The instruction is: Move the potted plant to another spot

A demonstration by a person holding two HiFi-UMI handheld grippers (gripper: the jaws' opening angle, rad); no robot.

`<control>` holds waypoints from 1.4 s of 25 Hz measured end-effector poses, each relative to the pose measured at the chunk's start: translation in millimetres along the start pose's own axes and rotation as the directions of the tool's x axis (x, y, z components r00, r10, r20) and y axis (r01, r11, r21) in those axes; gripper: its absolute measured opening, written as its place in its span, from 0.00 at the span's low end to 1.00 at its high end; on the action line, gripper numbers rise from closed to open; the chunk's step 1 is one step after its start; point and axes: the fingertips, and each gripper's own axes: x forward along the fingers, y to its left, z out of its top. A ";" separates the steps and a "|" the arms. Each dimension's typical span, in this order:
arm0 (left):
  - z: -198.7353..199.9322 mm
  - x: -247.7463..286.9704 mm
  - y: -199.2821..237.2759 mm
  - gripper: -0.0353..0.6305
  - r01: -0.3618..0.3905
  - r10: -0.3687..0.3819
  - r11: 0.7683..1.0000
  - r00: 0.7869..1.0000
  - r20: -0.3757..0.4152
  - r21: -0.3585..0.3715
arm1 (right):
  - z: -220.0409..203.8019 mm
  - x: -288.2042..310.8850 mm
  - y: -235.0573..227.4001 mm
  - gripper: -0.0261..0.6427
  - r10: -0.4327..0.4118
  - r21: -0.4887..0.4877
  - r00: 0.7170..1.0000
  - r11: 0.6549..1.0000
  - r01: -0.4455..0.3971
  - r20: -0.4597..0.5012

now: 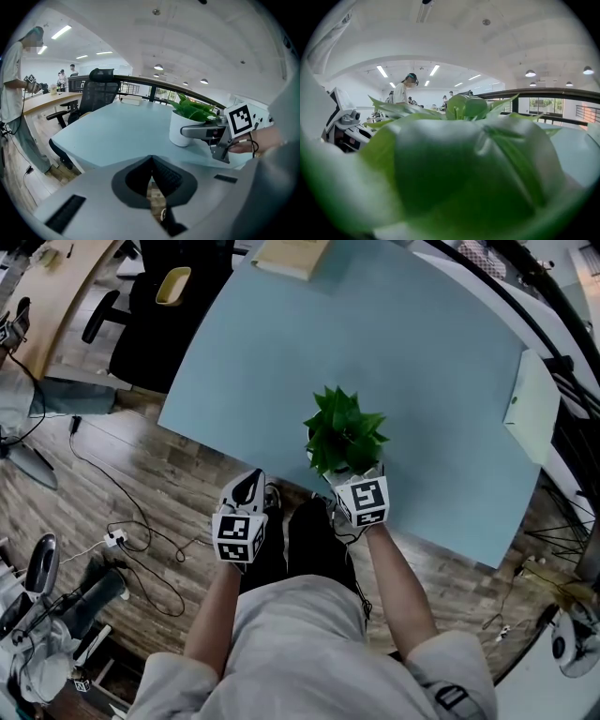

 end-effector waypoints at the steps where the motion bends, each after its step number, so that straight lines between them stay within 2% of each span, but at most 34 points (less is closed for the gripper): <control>1: 0.8 0.2 0.6 0.07 0.002 -0.002 1.000 1.000 0.002 0.002 | 0.9 0.0 0.9 0.78 -0.003 0.004 1.000 1.000 0.003 0.003; 11: 7.4 -6.9 7.6 0.07 0.005 -0.006 1.000 1.000 0.021 0.019 | 11.2 -3.8 11.5 0.78 -0.022 0.020 0.999 1.000 0.021 0.041; 18: 22.0 -14.6 5.4 0.07 0.034 -0.036 0.999 0.998 0.054 0.041 | 35.6 -14.0 18.3 0.78 -0.051 0.012 0.995 0.999 0.050 0.086; 28: 62.3 -24.1 -6.9 0.07 0.095 -0.107 0.990 0.987 0.121 0.103 | 89.1 -42.6 26.0 0.78 -0.112 0.002 0.978 0.994 0.113 0.178; 35: 100.7 -39.9 -17.4 0.07 0.152 -0.180 0.975 0.968 0.177 0.162 | 117.7 -70.6 40.9 0.78 -0.164 0.011 0.961 0.986 0.166 0.224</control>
